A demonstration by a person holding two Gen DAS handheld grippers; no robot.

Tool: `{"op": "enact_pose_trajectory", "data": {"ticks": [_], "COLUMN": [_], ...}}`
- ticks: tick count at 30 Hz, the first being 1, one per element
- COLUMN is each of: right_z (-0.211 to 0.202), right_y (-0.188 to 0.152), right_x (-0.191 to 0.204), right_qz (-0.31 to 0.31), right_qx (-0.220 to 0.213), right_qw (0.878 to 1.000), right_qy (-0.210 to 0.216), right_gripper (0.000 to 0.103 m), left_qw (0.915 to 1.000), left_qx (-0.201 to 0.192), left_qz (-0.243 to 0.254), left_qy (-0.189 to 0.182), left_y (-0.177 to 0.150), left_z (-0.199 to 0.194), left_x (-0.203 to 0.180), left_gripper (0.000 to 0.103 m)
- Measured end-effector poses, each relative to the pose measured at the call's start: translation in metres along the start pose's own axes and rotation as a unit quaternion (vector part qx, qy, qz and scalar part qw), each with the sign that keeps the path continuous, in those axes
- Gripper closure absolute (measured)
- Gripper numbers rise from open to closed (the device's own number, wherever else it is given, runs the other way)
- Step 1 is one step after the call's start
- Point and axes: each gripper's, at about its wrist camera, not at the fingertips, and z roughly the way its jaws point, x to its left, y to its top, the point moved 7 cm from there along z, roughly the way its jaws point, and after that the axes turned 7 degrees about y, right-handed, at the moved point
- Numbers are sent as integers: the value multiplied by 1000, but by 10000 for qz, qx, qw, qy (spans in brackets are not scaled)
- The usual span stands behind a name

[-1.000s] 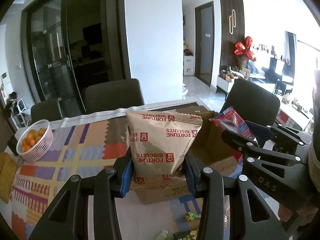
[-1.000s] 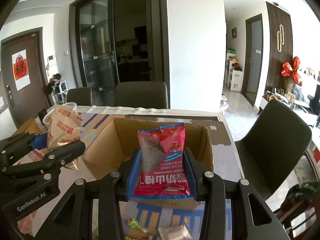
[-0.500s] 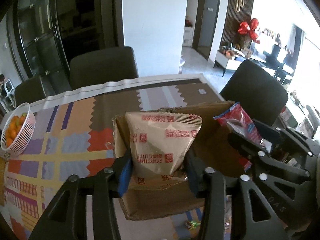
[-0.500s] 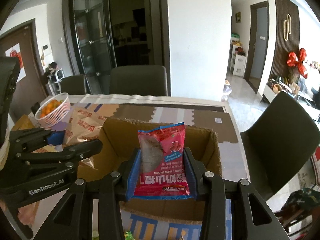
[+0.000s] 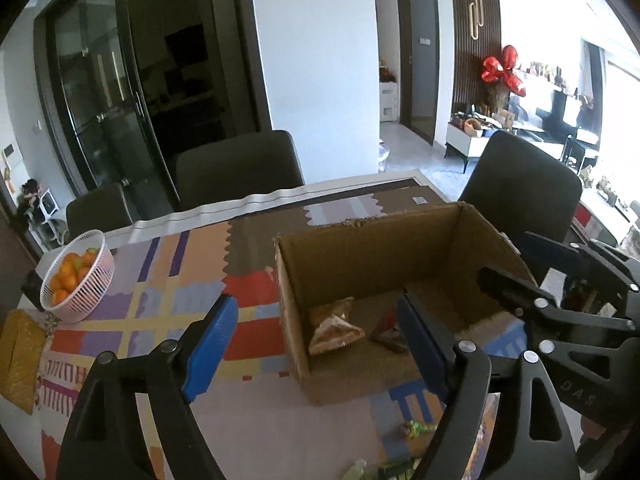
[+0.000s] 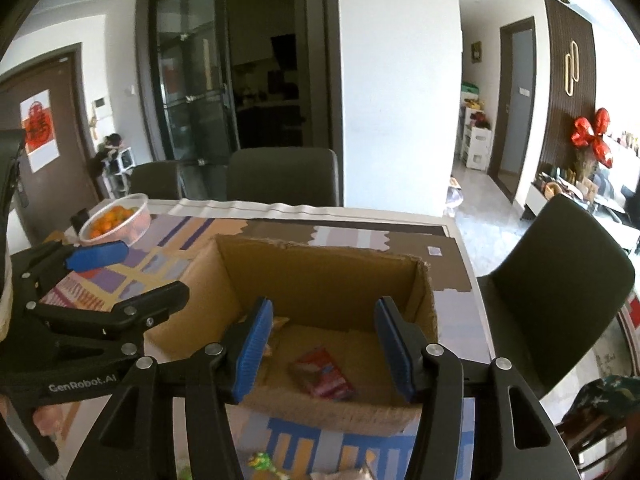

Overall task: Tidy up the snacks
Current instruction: 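Move both tools back down toward the remaining snacks beside the box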

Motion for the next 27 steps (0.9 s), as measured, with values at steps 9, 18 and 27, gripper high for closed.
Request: {"op": "enact_pose_trajectory", "data": {"ticks": [9,18,27], "right_z": [-25,-23,-1], "right_y": [-27,-59,-98], "right_x": [36,56,64], "right_qz": [-338,-519,-678], "right_qx": [42,443,1052], "right_qw": [9988,9958,9897], "right_qy": [364,602,688], "right_gripper": [49,49,49], "left_qw": [9991,9990,9967], "left_qx": [-296,29,601], "left_qz": [216,432,543], "left_qy": [201,83,-72], "left_y": [-33,-77,-125], "left_z": [-45,-46,-26], "left_x": [6,8,3], "left_gripper": [21,22,28]}}
